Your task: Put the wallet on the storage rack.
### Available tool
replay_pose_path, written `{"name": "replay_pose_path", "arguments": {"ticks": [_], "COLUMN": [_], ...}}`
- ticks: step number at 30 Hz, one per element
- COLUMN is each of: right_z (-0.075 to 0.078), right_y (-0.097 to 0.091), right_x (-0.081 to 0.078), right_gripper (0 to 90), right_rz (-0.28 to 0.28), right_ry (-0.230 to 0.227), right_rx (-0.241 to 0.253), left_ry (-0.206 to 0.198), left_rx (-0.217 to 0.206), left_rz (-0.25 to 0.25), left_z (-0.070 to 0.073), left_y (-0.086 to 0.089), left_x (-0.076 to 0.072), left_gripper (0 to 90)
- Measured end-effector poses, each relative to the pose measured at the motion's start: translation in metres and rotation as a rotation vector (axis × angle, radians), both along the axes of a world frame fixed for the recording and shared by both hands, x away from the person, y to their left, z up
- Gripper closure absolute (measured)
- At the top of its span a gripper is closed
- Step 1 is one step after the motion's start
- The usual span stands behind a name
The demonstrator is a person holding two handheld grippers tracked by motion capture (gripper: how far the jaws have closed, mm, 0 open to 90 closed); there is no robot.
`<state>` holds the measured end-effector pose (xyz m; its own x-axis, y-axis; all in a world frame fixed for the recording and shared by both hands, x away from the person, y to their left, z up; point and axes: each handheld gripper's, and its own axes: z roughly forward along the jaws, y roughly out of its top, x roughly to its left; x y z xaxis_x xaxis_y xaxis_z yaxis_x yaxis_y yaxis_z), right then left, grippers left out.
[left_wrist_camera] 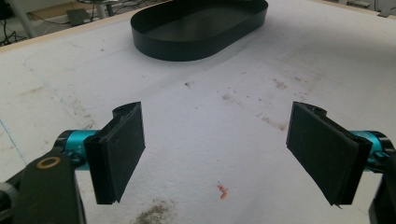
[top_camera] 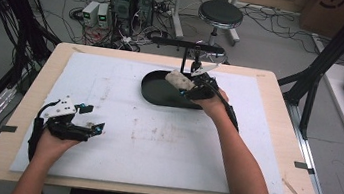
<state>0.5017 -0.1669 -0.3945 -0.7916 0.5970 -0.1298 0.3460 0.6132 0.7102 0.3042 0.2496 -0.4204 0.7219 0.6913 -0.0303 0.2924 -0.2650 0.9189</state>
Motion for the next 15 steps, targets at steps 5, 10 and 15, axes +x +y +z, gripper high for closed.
{"name": "replay_pose_path", "arguments": {"ticks": [5,10,15], "right_z": [-0.010,-0.018,-0.025], "right_y": [0.006,0.013,0.018], "right_x": [0.010,0.017,0.020], "right_gripper": [37.3,37.3,37.2], "right_rz": [-0.010,-0.012,-0.011], "right_ry": [0.017,0.028,0.046], "right_rx": [-0.024,-0.052,-0.076], "left_ry": [0.002,0.002,0.005], "left_rx": [0.003,0.005,0.000], "left_rz": [0.003,0.006,0.009], "left_z": [-0.001,-0.001,-0.002], "left_y": [0.002,0.003,0.003], "left_x": [0.000,0.000,0.000], "left_gripper": [19.4,19.4,19.4]}}
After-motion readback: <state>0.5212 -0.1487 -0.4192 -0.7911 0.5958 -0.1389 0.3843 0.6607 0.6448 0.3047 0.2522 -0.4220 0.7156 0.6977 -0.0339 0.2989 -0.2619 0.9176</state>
